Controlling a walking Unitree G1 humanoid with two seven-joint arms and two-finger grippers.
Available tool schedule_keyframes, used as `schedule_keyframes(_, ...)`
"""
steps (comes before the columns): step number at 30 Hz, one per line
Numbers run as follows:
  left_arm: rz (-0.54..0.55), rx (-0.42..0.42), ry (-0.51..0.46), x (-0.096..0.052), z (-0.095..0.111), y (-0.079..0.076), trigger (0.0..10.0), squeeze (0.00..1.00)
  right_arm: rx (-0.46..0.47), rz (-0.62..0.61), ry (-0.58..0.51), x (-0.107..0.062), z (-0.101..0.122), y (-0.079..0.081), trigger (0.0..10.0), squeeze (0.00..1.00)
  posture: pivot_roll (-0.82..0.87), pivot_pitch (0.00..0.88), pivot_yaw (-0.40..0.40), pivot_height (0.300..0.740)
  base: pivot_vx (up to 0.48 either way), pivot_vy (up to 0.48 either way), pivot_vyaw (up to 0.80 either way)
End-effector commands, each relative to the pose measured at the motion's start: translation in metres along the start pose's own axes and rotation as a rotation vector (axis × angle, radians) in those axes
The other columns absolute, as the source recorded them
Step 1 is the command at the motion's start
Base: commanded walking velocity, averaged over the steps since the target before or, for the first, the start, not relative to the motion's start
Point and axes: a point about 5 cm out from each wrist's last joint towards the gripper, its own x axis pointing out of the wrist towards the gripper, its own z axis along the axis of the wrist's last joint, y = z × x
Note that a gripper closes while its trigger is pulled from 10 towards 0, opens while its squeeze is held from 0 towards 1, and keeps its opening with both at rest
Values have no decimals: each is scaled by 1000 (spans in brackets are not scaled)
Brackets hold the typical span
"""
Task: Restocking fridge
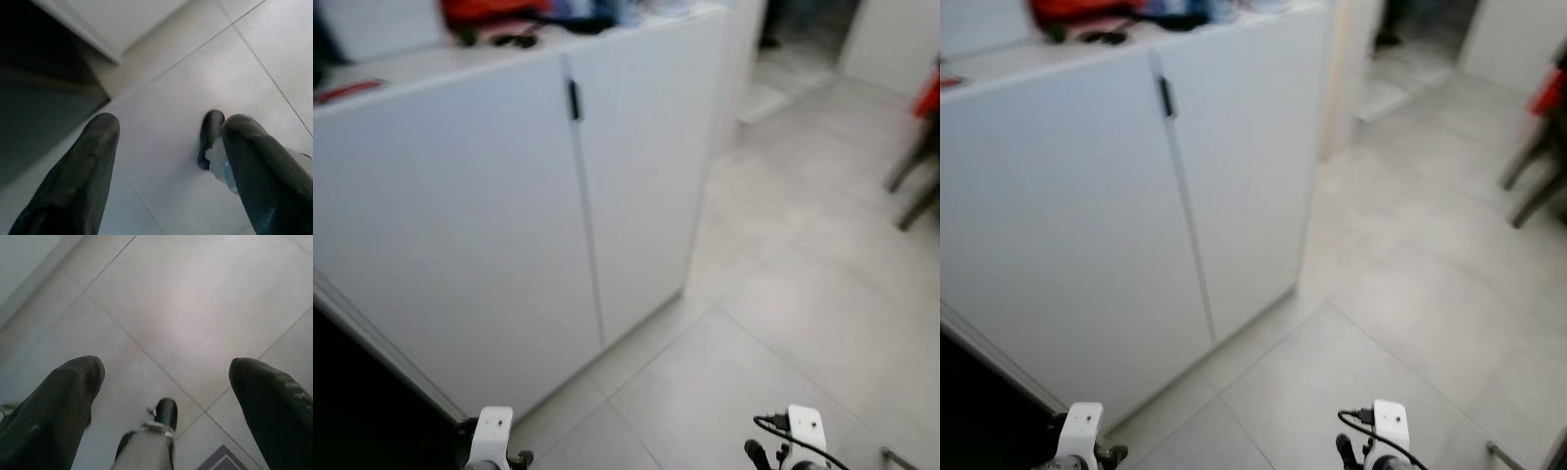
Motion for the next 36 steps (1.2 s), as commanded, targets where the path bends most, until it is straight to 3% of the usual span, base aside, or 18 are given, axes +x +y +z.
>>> schedule_keyframes(1, 11, -29, 19, -1, -5, 2, 10000, 0, -18, 1, 15, 0, -2, -1, 10000, 0, 104, 0, -14, 740, 0, 0, 800)
schedule_keyframes(36, 2, 6, 36, -1, -8, 2, 10000, 0, -17, -9, 25, -1, -5, -3, 10000, 0, 96, 0, -13, 740, 0, 0, 754)
